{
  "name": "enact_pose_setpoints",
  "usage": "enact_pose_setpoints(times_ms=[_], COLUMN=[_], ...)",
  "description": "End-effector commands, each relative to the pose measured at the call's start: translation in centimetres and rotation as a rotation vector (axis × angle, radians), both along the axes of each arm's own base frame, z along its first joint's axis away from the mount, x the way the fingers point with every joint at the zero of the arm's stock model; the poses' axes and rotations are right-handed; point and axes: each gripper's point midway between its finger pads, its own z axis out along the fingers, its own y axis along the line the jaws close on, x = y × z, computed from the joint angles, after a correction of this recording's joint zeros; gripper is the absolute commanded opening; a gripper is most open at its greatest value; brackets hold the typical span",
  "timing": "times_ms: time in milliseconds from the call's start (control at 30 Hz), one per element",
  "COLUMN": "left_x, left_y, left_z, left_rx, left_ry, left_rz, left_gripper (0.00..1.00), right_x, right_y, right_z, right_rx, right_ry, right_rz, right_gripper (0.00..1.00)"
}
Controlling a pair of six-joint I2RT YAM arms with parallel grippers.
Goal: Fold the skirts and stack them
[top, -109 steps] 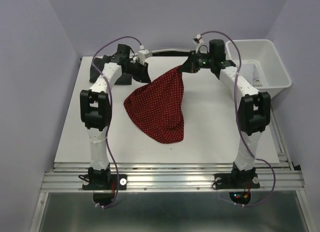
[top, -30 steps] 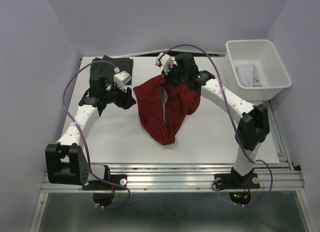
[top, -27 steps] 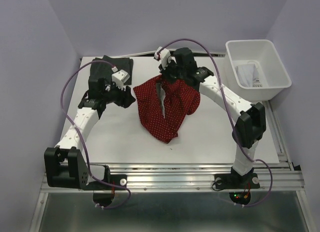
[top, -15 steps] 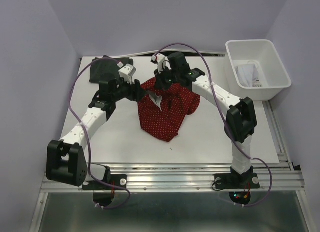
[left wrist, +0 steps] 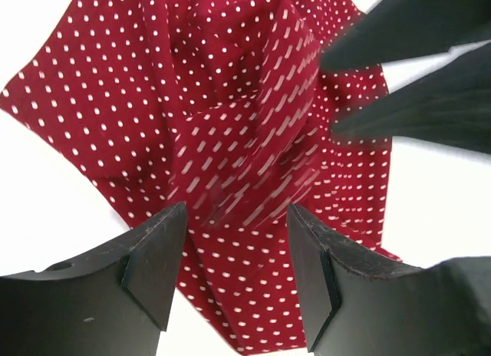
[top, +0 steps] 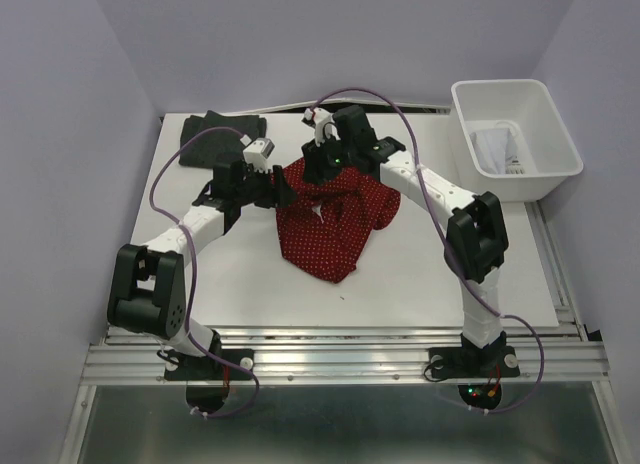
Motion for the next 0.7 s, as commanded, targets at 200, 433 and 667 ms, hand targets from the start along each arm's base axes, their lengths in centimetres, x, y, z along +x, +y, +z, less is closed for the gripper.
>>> enact_pose_setpoints(times_ms=[200, 433, 667], left_x=[-3.4, -7.0, -5.6], left_y=[0.1, -4.6, -4.7], left_z=[2.5, -0.1, -1.6], left_rx=[-0.107, 0.097, 0.251], left_ry=[0.031, -0.009, 0.002], left_rz=[0.093, -0.194, -0.254], left_gripper=[0.65, 0.52, 0.6], right_x=[1.1, -3.2, -0.4], right_y=[-9.9, -10.0, -7.5], right_z=[0.9, -4.7, -7.1], right_rx=[0.09, 0.105, 0.188], right_ry=[0.169, 0.35, 0.425], right_rz=[-0.323, -0.25, -0.257], right_gripper=[0.52, 0.35, 0.38])
